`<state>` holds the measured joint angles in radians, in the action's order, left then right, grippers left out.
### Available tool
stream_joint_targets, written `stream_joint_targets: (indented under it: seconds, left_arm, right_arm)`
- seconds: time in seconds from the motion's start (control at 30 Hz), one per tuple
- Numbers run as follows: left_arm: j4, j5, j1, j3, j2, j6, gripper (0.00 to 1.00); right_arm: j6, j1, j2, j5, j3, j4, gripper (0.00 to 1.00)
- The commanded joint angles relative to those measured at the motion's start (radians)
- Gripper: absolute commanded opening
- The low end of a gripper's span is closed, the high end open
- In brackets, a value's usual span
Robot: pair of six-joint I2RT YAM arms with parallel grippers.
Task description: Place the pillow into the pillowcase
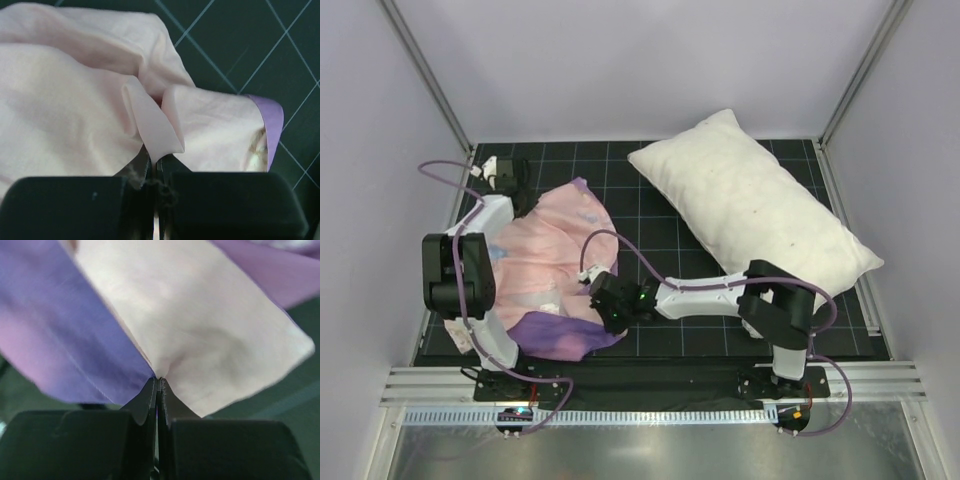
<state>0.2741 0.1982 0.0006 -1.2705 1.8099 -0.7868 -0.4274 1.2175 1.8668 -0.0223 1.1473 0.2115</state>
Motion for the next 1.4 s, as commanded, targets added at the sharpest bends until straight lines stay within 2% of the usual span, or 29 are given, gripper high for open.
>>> stream_joint_targets:
  seconds: [0.0,0.07,0.1,0.23,0.27,0.3,0.33,0.37,0.4,0.47,0.5,0.57,0.6,0.67,0.73,0.87,1.03,1.13,1.17,1.23,1.3,1.37]
  left_arm:
    - [-0.107,0.092,-0.005,0.118,-0.153,-0.112,0.0]
    - [-0.128,0.13,-0.005,0.157,-0.196,-0.138,0.0]
    - [-0.128,0.157,0.015,0.169,-0.233,-0.153,0.0]
    - [-0.108,0.227,0.024,0.258,-0.332,-0.199,0.0]
    - [-0.105,0.243,0.025,0.278,-0.36,-0.207,0.0]
    - [-0.098,0.279,0.026,0.305,-0.388,-0.221,0.03]
    - [-0.096,0.3,0.024,0.333,-0.453,-0.256,0.07]
    - [-0.11,0.316,0.025,0.4,-0.486,-0.275,0.11]
    - [-0.131,0.338,0.024,0.468,-0.554,-0.288,0.18]
    - [-0.215,0.334,0.024,0.529,-0.604,-0.287,0.35]
    - [-0.232,0.327,0.021,0.548,-0.625,-0.285,0.56]
    - [-0.253,0.294,0.021,0.565,-0.652,-0.258,0.73]
    - [-0.251,0.287,0.012,0.56,-0.653,-0.247,0.85]
    - [-0.237,0.29,0.009,0.544,-0.646,-0.211,0.95]
    - [-0.205,0.299,-0.052,0.502,-0.633,-0.174,0.96]
    - [-0.136,0.31,-0.134,0.427,-0.601,-0.069,0.96]
    - [-0.108,0.316,-0.253,0.425,-0.593,-0.02,0.96]
    - [-0.124,0.201,-0.28,0.424,-0.552,0.015,0.96]
    - [-0.142,0.105,-0.281,0.409,-0.534,0.036,0.95]
    - [-0.136,0.073,-0.287,0.373,-0.451,0.09,0.94]
    - [-0.075,0.049,-0.287,0.309,-0.375,0.115,0.91]
    - [-0.061,0.041,-0.287,0.287,-0.339,0.119,0.91]
  right_arm:
    - [-0.042,-0.117,-0.135,0.265,-0.004,0.202,0.04]
    - [-0.034,-0.212,-0.193,0.268,-0.001,0.245,0.04]
    - [-0.034,-0.308,-0.214,0.294,0.003,0.261,0.04]
    - [-0.069,-0.547,-0.284,0.337,0.04,0.313,0.06]
    - [-0.065,-0.581,-0.293,0.319,0.051,0.301,0.16]
    - [-0.054,-0.607,-0.3,0.296,0.063,0.302,0.39]
    - [-0.045,-0.605,-0.304,0.301,0.075,0.31,0.68]
    - [-0.036,-0.602,-0.31,0.289,0.089,0.325,0.75]
    - [-0.013,-0.584,-0.339,0.259,0.065,0.3,0.82]
    - [0.001,-0.556,-0.371,0.242,0.025,0.257,0.87]
    - [-0.001,-0.54,-0.383,0.234,0.013,0.244,0.87]
    - [-0.011,-0.492,-0.391,0.223,-0.012,0.227,0.89]
    - [-0.016,-0.472,-0.387,0.217,-0.015,0.223,0.89]
    - [-0.033,-0.402,-0.361,0.234,-0.014,0.204,0.96]
    - [-0.048,-0.363,-0.325,0.252,0.003,0.218,0.97]
    - [-0.123,-0.305,-0.236,0.285,0.038,0.261,0.9]
    - [-0.224,-0.22,-0.219,0.265,-0.047,0.197,0.88]
    - [-0.246,-0.2,-0.251,0.216,-0.106,0.114,0.78]
    - [-0.246,-0.197,-0.264,0.182,-0.148,0.08,0.76]
    - [-0.235,-0.197,-0.288,0.139,-0.187,-0.015,0.7]
    - [-0.232,-0.197,-0.264,0.119,-0.176,-0.029,0.65]
    - [-0.232,-0.197,-0.229,0.11,-0.138,-0.026,0.51]
